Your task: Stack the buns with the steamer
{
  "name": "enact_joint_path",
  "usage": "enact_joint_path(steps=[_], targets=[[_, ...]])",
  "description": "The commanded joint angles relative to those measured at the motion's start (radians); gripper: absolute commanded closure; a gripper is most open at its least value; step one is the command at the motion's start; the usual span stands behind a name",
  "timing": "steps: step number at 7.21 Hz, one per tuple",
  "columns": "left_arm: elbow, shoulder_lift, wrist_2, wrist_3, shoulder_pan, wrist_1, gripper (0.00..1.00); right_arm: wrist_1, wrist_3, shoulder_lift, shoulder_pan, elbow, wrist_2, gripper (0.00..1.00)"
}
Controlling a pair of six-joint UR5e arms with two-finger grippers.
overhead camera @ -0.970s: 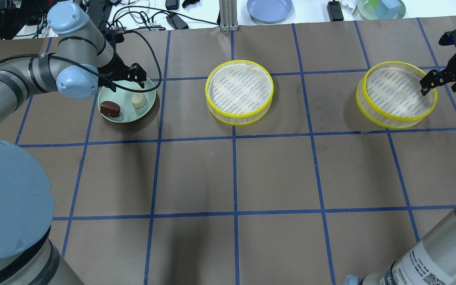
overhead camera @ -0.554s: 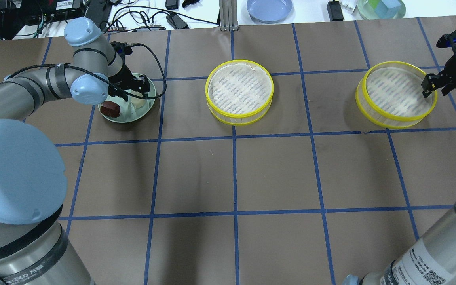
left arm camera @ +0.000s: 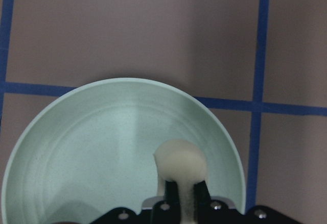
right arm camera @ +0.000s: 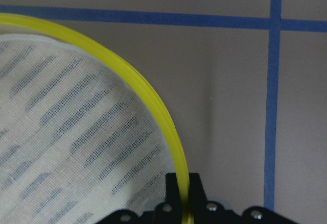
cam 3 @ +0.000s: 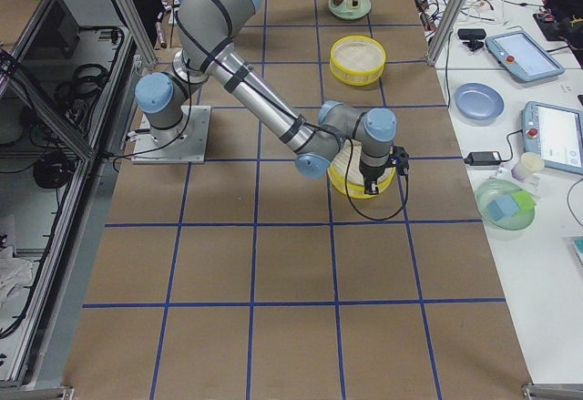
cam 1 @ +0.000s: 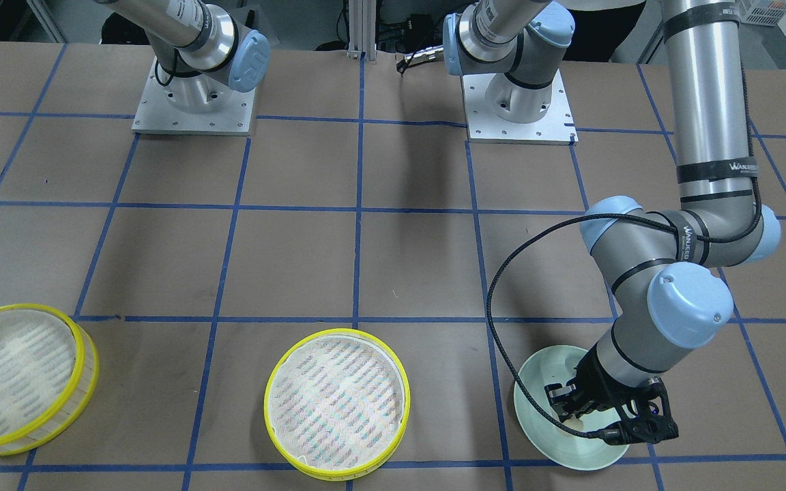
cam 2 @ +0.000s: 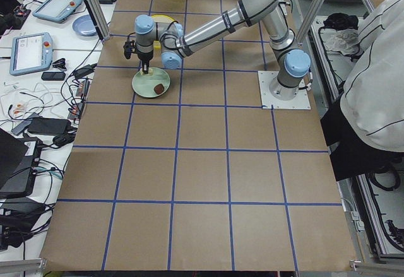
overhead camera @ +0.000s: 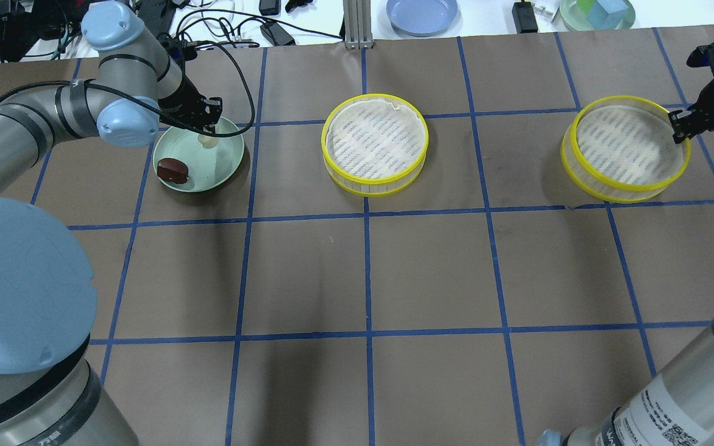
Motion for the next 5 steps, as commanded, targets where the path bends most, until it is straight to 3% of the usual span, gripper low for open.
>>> enact_joint_path(steps=[1,4,5], targets=[[0.002,0.047,-0.054,-0.189,-0.047,0.005,1.0,0.018,-0.005,-0.063,0.008,-0.002,-0.007,1.0],[0.001,0.043,-0.186,-0.551,-0.207,0.12,1.0,0.164,0.055,-0.172,0.066,-0.002,-0.015,1.0],[-0.001,0.029,-0.204,-0.589,-0.248,0.125,1.0,0.223,0.113,-0.206,0.091,-0.002,-0.015,1.0]])
